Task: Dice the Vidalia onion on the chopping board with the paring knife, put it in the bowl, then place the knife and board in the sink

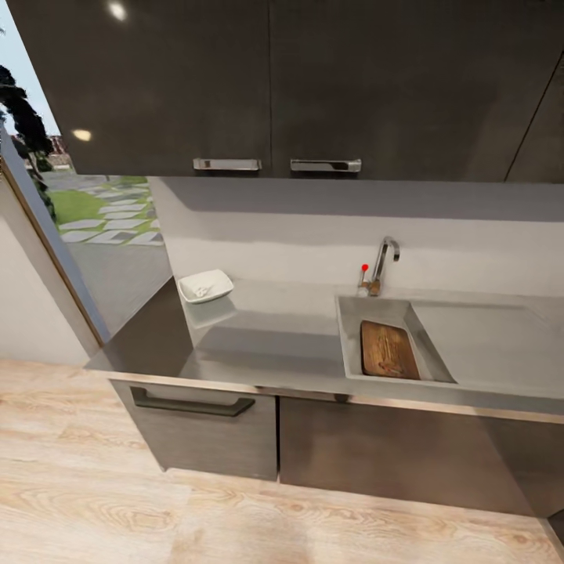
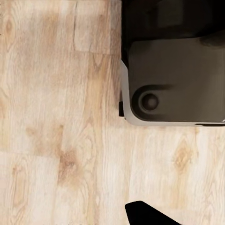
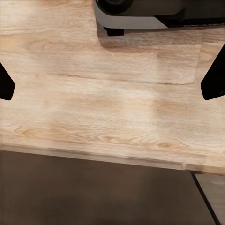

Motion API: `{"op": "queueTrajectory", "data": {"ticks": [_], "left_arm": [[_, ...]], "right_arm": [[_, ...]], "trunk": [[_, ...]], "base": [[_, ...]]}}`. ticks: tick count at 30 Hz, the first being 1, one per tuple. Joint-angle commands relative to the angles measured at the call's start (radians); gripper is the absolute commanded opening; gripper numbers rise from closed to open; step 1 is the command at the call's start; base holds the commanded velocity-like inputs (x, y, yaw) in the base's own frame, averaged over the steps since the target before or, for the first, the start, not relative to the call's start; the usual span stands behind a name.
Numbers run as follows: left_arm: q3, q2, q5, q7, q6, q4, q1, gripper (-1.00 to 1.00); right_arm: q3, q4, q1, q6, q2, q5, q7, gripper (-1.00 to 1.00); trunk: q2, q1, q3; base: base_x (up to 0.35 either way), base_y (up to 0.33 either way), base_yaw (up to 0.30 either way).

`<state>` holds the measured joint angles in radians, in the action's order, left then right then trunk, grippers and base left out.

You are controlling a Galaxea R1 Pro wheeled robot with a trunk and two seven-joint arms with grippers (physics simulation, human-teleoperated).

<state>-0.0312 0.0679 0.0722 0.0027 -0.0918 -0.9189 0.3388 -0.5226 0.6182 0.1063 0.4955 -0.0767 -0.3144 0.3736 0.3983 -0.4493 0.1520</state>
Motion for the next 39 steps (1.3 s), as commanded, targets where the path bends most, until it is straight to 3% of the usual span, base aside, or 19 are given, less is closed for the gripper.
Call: {"op": "queueTrajectory", "data": {"ticks": [1,35,39], "left_arm": [[-0.003,0.001,0.008,0.000,-0.002,-0.002,0.000,1.00],[-0.003,0.000,0.008,0.000,-0.002,0.010,0.000,1.00],[-0.003,0.000,0.008,0.000,-0.002,0.011,0.000,1.00]], "right_arm": [[-0.008,0.001,0.000,0.003,-0.002,-0.009,0.007,1.00],[-0.007,0.002,0.000,0.003,0.002,-0.012,0.007,1.00],[-0.008,0.003,0.000,0.002,0.001,-0.077,0.007,1.00]], "trunk": [[0.002,-0.001,0.000],[0.002,-0.001,-0.054],[0.002,-0.001,-0.060]], "base": [[0.000,0.000,0.000],[0.000,0.000,-0.001],[0.000,0.000,-0.092]]}}
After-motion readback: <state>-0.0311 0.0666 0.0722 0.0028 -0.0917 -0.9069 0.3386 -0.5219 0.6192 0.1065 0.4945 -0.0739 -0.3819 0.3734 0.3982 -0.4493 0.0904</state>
